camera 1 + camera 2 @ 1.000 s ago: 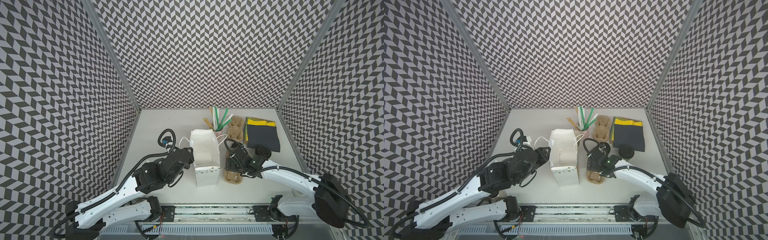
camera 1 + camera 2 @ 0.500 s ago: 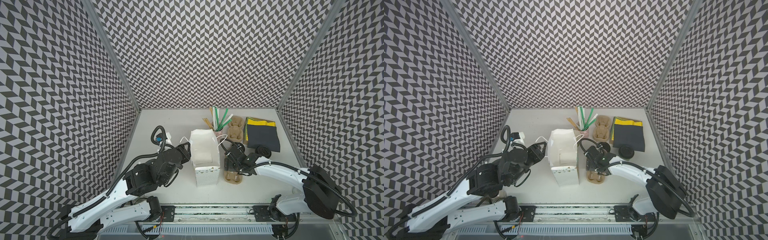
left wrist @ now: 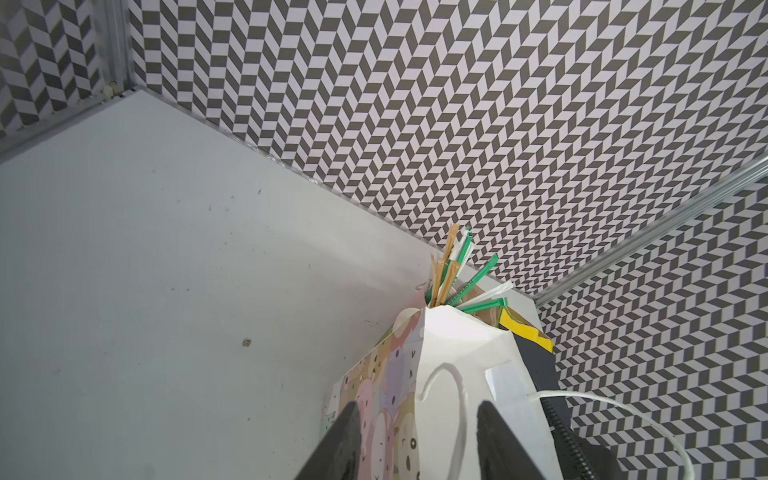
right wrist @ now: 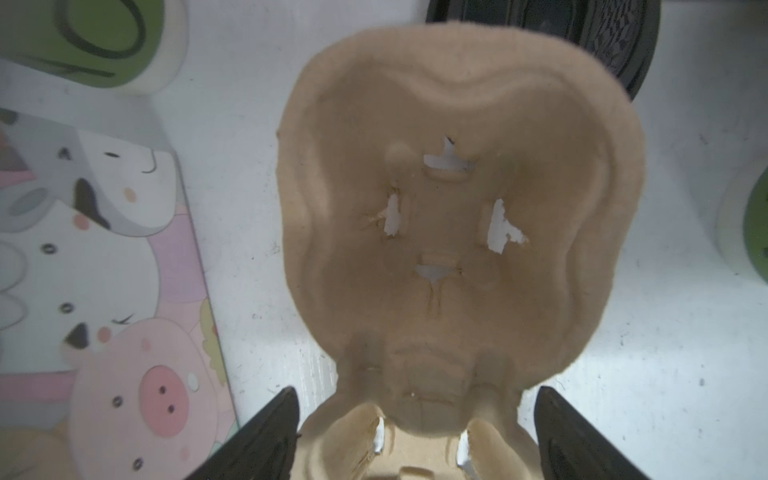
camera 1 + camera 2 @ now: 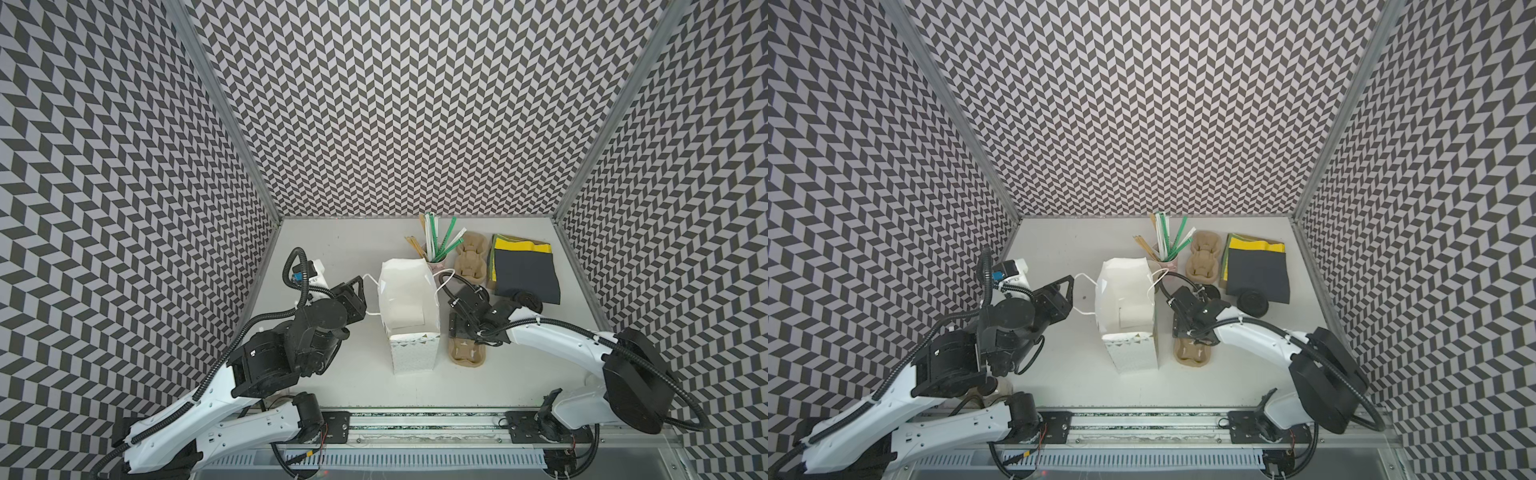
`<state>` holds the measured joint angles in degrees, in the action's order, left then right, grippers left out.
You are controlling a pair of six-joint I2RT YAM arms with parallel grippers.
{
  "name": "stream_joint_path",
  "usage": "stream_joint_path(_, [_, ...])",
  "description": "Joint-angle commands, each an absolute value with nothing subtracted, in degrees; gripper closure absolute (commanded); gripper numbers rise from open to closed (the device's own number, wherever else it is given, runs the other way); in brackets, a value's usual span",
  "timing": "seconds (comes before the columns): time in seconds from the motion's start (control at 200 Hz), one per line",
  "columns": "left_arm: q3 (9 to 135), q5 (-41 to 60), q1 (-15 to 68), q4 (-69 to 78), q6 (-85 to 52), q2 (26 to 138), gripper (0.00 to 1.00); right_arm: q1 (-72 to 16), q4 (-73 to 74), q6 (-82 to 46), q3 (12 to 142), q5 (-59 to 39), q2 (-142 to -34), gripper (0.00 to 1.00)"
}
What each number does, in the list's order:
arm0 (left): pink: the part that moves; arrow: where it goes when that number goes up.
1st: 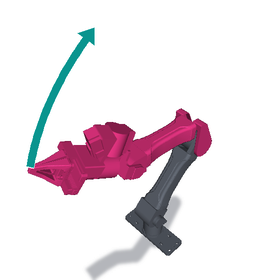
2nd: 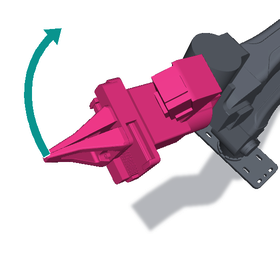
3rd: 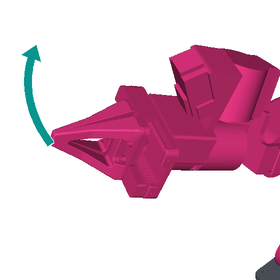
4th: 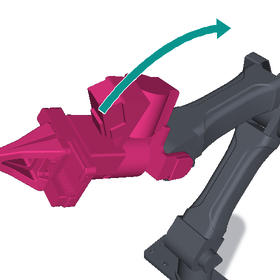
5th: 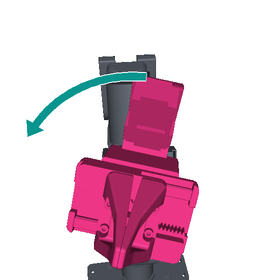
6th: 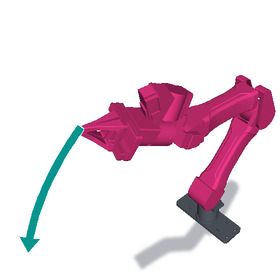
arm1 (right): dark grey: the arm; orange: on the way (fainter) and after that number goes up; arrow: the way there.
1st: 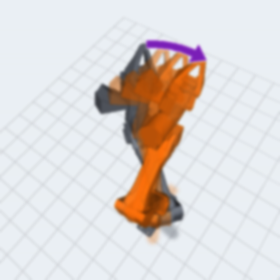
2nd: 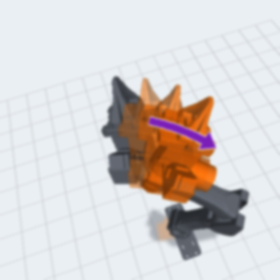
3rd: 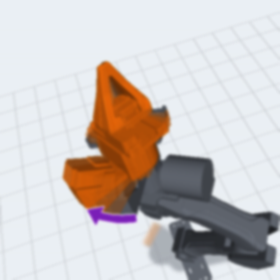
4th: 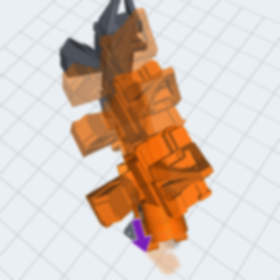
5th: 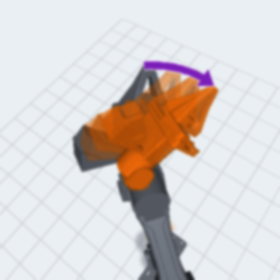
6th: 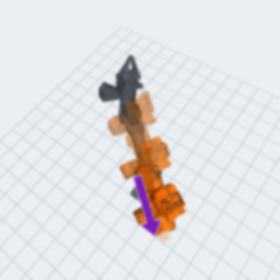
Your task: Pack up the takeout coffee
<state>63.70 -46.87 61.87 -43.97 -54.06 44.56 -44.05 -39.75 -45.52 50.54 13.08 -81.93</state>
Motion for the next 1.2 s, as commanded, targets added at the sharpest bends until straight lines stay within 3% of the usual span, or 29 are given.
stream_joint_path(0.0, [65.4, -51.4, 62.1, -47.2, -50.7, 44.7, 0.52, -43.7, -46.5, -43.1, 53.9, 13.2, -80.2, 0.10])
stream_joint_path(0.12, [65.0, -53.1, 62.1, -46.9, -47.9, 44.0, 0.48, -43.3, -54.1, -42.0, 58.9, 15.2, -82.1, 0.08])
stream_joint_path(0.27, [64.4, -54.8, 61.9, -46.1, -43.9, 43.2, 0.45, -43.0, -56.3, -39.9, 62.6, 10.0, -81.4, 0.04])
stream_joint_path(0.446, [61.3, -55.4, 61.7, -41.0, -37.9, 38.9, 0.30, -39.4, -57.2, -36.0, 63.6, 2.1, -83.6, 0.02])
stream_joint_path(0.746, [60.1, -57.6, 61.6, -41.1, -35.5, 39.5, 0.28, -36.4, -56.4, -35.7, 63.9, -0.6, -85.7, 0.03])
stream_joint_path(1.197, [54.3, -60.0, 61.6, -34.5, -30.4, 39.4, 0.27, -35.3, -52.9, -37.2, 63.4, 3.4, -89.6, 0.05])
